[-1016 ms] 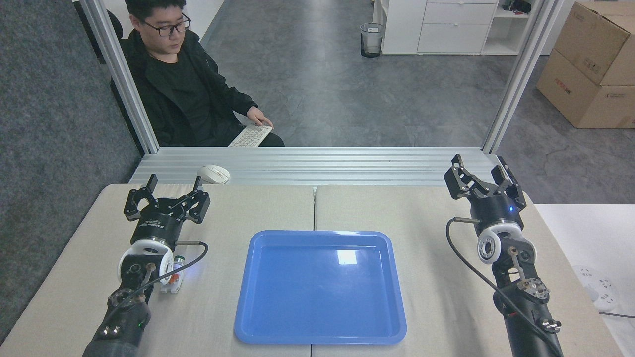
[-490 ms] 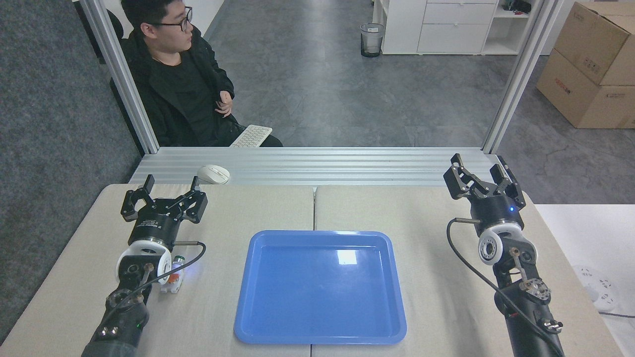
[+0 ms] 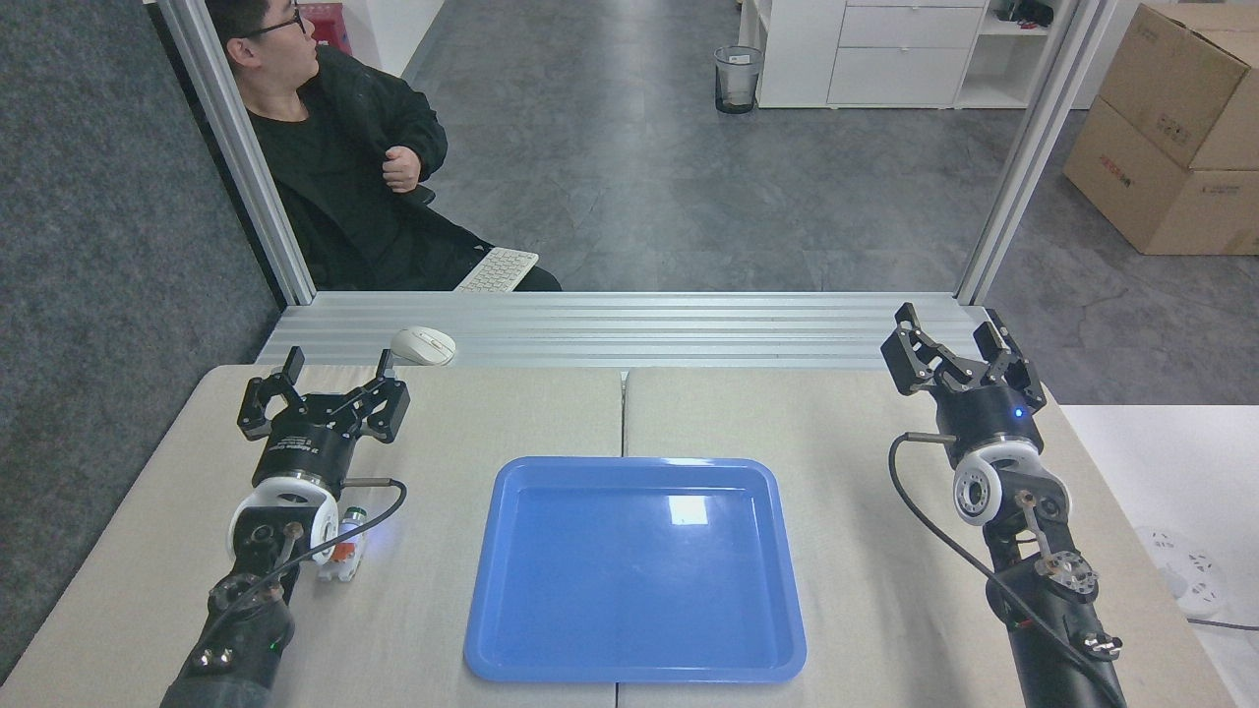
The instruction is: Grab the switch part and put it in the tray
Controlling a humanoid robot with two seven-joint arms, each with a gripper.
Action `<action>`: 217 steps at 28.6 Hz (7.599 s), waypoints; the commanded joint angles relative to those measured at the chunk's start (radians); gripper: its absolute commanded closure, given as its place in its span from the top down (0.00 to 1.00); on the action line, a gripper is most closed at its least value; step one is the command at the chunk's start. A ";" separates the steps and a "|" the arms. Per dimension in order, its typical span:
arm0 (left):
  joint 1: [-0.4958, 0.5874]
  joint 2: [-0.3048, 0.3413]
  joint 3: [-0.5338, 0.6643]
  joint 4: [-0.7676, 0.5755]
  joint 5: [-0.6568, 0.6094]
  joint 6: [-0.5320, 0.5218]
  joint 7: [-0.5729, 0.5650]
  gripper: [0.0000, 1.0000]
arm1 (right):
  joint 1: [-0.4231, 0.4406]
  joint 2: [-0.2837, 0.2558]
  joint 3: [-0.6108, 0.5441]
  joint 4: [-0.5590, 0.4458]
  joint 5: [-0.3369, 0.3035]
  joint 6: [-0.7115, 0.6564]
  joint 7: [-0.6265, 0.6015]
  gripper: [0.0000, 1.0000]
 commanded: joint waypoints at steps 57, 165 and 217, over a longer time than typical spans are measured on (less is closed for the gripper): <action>0.048 -0.011 -0.025 -0.023 -0.002 -0.003 -0.001 1.00 | 0.017 -0.054 -0.070 0.024 0.087 -0.068 0.024 1.00; 0.345 -0.016 -0.026 0.018 0.035 -0.004 -0.001 0.00 | 0.046 -0.017 -0.066 -0.009 0.058 -0.105 0.047 1.00; 0.244 -0.183 -0.388 -0.298 -0.104 -0.084 -0.283 1.00 | 0.044 -0.017 -0.066 -0.009 0.061 -0.105 0.046 1.00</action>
